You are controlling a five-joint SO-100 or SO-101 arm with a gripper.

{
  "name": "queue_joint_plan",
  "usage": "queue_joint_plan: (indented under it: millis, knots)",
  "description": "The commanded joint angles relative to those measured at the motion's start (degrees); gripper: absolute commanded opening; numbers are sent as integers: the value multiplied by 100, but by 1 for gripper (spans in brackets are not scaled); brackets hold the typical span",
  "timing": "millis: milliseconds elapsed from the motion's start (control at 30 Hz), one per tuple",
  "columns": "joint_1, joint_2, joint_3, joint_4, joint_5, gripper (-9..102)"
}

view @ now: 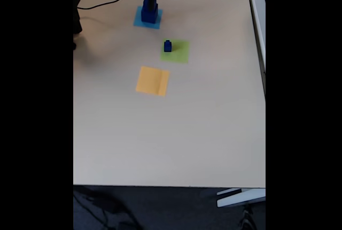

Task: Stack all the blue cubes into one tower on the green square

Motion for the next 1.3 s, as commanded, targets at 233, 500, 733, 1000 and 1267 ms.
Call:
queue_joint_plan:
  millis: [233, 500, 733, 1000, 1267]
  knots:
    - [-18, 246, -18, 26, 26, 9]
    - [167, 554, -18, 26, -246, 0]
    - [668, 1187, 9, 79, -870, 0]
    - [1740, 1477, 9, -26, -2329, 0]
    - [2681, 1529, 123, -88, -3437, 0]
